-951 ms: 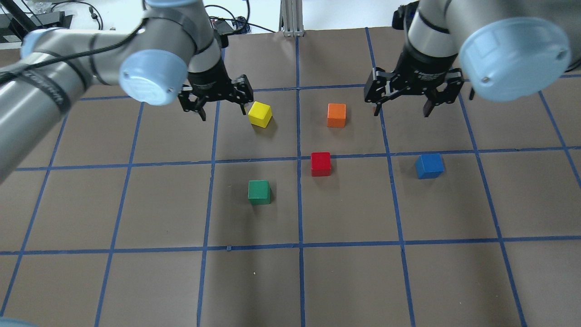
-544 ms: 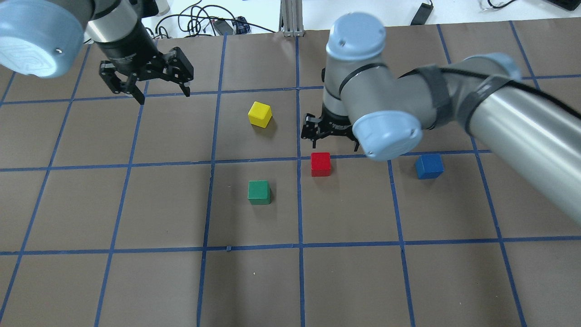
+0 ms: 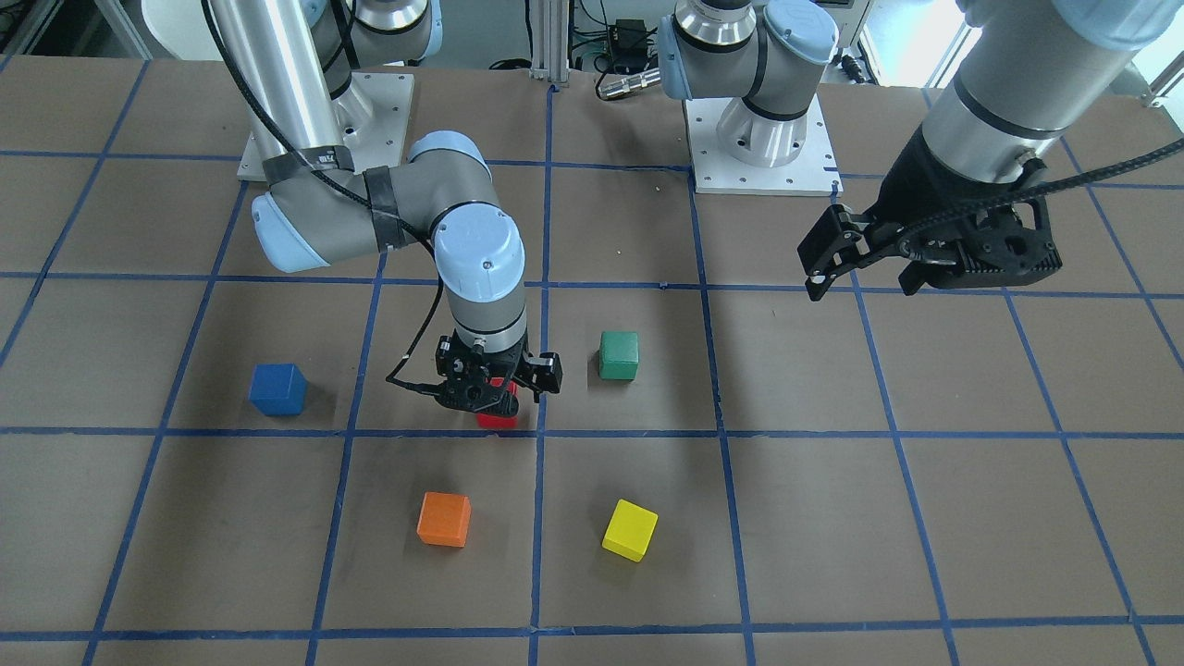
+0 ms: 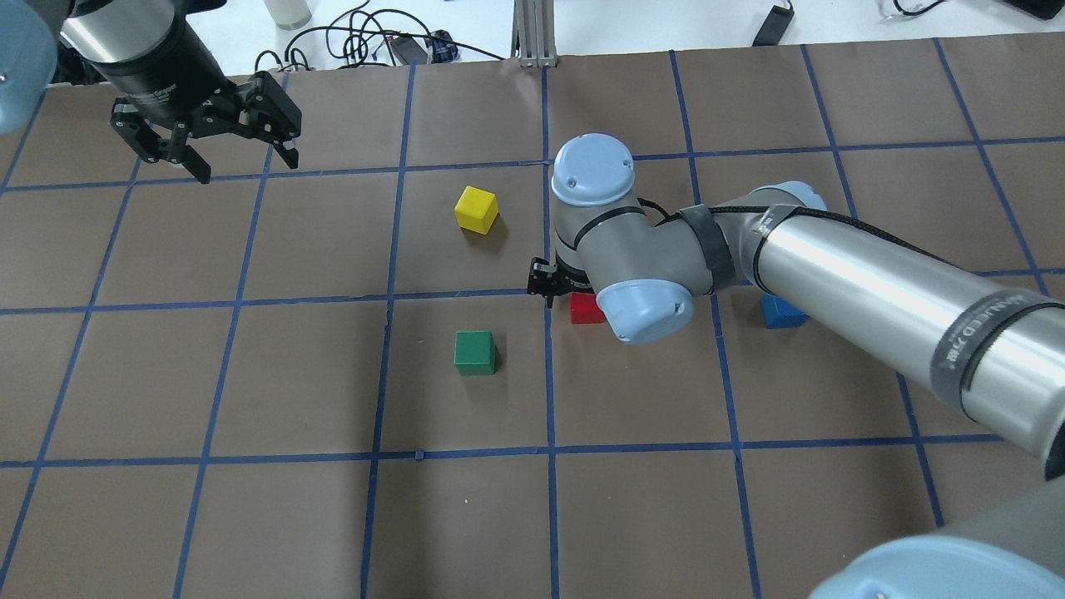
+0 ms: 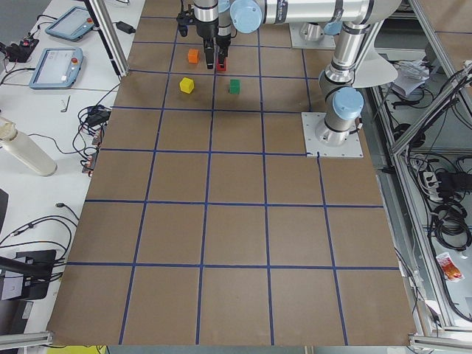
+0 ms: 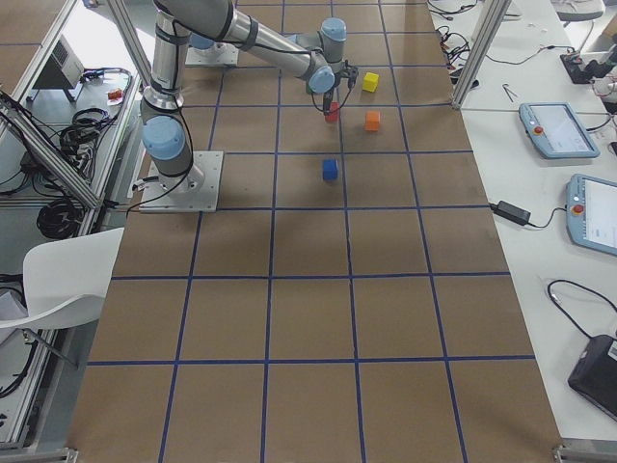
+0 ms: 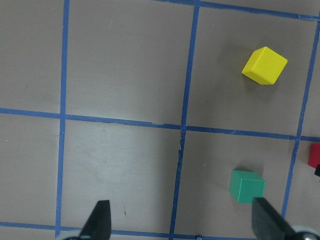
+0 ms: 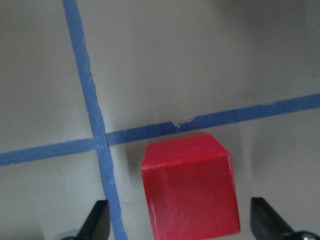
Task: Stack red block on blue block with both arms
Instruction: 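Grasp the red cube with the right gripper while the left gripper withdraws, then carry the red cube with the right gripper above the blue cube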
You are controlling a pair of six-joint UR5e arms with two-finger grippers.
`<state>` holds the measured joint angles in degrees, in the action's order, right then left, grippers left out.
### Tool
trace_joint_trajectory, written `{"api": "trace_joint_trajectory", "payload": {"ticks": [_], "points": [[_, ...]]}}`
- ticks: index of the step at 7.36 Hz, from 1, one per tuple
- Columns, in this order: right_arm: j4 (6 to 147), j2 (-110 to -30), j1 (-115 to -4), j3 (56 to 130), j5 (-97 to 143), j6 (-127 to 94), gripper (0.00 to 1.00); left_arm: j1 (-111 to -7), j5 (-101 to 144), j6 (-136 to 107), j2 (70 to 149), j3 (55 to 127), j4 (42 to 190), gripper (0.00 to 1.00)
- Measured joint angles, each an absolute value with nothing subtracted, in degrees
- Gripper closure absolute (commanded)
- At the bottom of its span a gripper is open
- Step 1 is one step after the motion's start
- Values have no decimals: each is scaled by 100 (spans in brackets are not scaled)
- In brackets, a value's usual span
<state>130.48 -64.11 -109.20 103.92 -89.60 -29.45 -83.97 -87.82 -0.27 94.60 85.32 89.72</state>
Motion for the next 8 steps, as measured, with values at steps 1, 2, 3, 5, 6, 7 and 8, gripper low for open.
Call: {"api": "trace_joint_trajectory", "payload": {"ticks": [1, 2, 3, 5, 6, 7, 8], "points": [[13140, -6331, -10919, 10369, -8968, -2939, 24, -8402, -8785, -26, 9419, 8615, 8970, 0], [13172, -6302, -10918, 10345, -8971, -2928, 64, -8407, -8781, -41, 9380, 8713, 8950, 0], [13178, -6301, -10911, 10332, -8973, -2872, 88, -8409, -8776, -53, 9344, 8805, 8933, 0], [13155, -6338, -10867, 10325, -8974, -2446, 100, -8411, -8772, -52, 9297, 8946, 8914, 0], [13091, -6411, -10809, 10327, -9017, -2264, 100, -8411, -8772, -43, 9280, 8977, 8906, 0], [12899, -6612, -10668, 10333, -9084, -2115, 100, -8411, -8771, -34, 9270, 8991, 8899, 0], [12505, -6983, -10376, 10355, -9134, -1808, 100, -8411, -8772, -29, 9267, 8996, 8896, 0]]}}
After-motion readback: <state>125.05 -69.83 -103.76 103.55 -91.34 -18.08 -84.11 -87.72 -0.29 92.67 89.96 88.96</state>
